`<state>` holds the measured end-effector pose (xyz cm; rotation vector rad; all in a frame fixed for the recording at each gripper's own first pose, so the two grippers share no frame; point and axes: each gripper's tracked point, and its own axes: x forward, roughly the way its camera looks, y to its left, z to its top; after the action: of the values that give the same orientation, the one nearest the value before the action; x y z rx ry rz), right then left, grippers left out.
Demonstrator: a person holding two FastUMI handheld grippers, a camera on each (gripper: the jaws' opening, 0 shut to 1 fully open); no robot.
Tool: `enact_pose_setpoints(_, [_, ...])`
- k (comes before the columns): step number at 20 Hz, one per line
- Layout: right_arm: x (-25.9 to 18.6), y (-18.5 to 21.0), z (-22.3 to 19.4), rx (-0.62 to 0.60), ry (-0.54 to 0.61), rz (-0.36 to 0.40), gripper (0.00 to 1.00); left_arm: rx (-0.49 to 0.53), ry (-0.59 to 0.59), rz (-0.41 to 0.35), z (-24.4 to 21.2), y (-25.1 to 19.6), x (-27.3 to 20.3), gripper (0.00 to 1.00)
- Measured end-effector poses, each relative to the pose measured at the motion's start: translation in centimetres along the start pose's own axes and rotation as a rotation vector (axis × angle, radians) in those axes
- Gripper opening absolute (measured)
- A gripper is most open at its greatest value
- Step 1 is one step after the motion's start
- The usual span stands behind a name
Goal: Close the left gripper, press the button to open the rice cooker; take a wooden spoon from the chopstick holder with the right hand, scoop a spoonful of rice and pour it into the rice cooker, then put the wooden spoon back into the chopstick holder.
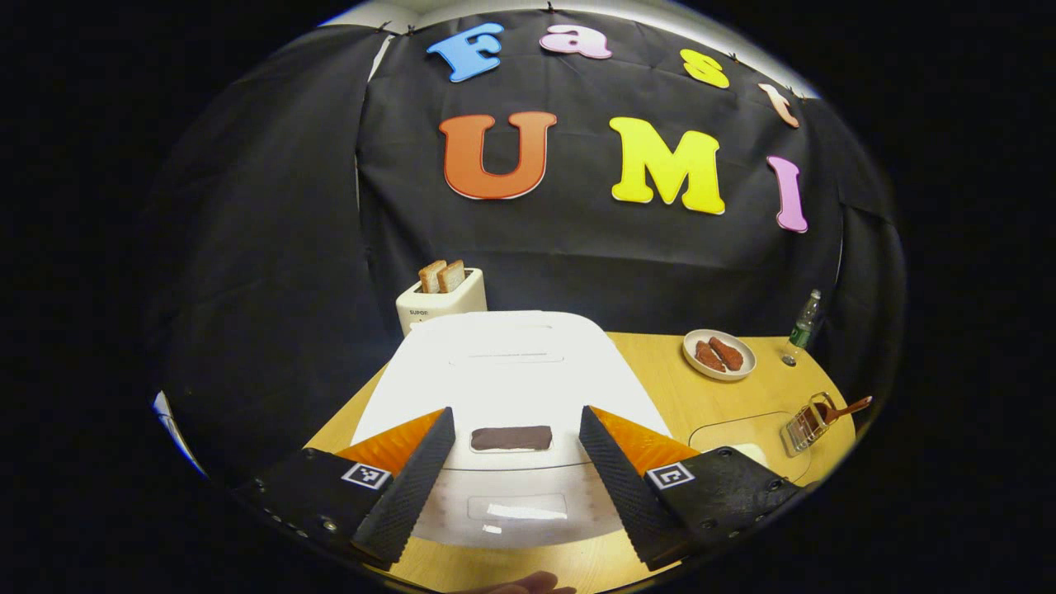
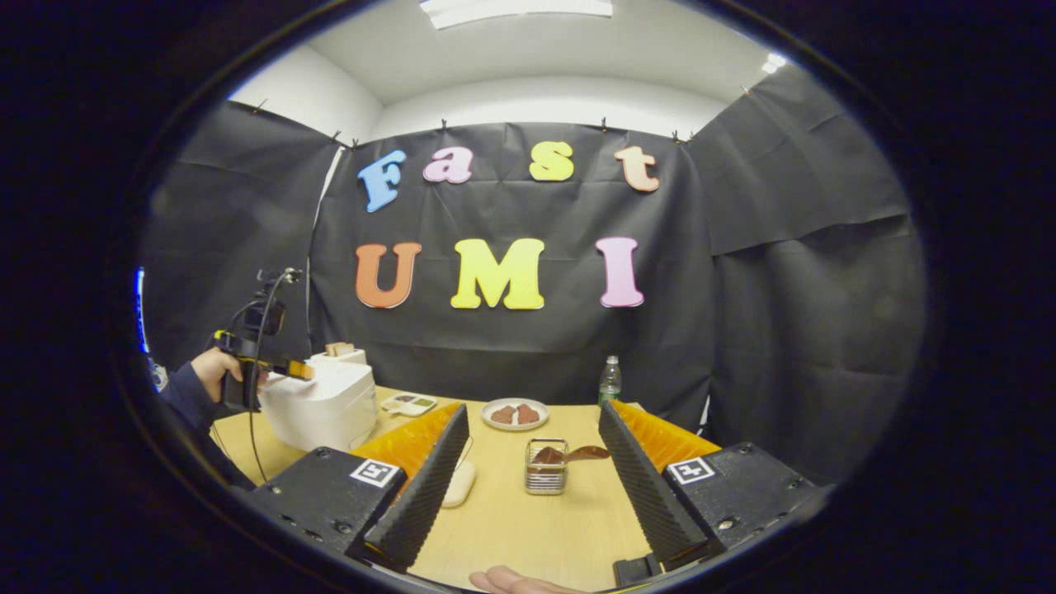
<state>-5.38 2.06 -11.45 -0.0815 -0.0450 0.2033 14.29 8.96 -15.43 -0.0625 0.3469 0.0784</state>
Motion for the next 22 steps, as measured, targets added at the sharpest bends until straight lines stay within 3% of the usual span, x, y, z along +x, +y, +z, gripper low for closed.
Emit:
enact_pose_setpoints(15, [0.0,-2.8,1.9,0.037,0.0,-0.104,1.0,0.004,-0.352,-0.131,6.6,-7.2,-22.6,0.94])
enact_pose_setpoints(22, [-1.2,-2.1,2.2,0.069,0.035,-0.119,1.0,0.024,-0.39,-0.134,4.0,-6.0,-26.8,0.94])
